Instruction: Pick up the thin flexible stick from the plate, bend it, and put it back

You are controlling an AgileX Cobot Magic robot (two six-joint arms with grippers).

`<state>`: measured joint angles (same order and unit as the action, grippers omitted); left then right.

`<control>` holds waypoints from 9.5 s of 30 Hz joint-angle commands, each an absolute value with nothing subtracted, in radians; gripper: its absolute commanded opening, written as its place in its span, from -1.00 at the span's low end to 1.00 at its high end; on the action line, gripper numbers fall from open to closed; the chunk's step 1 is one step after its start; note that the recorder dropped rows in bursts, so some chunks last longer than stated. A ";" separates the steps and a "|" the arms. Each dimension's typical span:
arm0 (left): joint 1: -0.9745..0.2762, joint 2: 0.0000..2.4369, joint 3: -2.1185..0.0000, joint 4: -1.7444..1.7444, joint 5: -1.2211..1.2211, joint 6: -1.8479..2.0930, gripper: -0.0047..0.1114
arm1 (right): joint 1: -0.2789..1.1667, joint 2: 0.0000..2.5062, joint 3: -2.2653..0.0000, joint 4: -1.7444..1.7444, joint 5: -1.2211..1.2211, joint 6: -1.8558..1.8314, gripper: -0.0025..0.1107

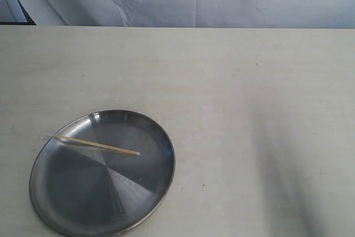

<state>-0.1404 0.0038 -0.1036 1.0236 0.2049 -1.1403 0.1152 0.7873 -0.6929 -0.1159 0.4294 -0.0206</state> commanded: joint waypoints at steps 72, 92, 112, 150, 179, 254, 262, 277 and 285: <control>-0.139 0.000 -0.100 1.020 0.207 -1.141 -0.92 | 0.828 1.814 -1.523 0.107 0.949 -0.309 -0.97; -0.139 0.073 -0.100 1.060 -0.584 -1.593 -0.92 | 0.828 1.266 -0.891 0.417 0.491 -0.253 -0.97; -0.142 1.021 -0.333 1.185 -1.221 -1.746 -0.73 | 0.828 0.937 -0.574 0.394 0.221 -0.027 -0.97; -0.650 1.287 -0.670 1.009 -0.916 -1.553 -0.62 | 0.828 0.912 -0.574 0.460 0.240 0.034 -0.97; -0.650 1.287 -0.676 1.138 -0.914 -1.498 -0.92 | 0.828 0.819 -0.605 0.487 0.257 0.030 -0.97; -0.650 1.285 -0.676 0.986 -0.956 -1.401 -0.91 | 0.828 0.836 -0.605 0.499 0.185 -0.053 -0.46; -0.650 1.285 -0.676 0.974 -0.995 -1.401 -0.91 | 0.828 0.945 -0.605 0.560 0.198 -0.051 -0.09; -0.650 1.285 -0.676 0.896 -1.164 -1.525 -0.91 | 0.828 1.027 -0.605 0.452 0.103 -0.058 -0.96; -0.650 1.285 -0.676 0.845 -1.221 -1.525 -0.91 | 0.828 1.119 -0.605 0.452 0.117 -0.058 -0.96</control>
<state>-0.6480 1.3034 -0.6725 0.8903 -1.0781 -1.5021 0.8335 1.0726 -0.6173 0.4557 0.0734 -0.0667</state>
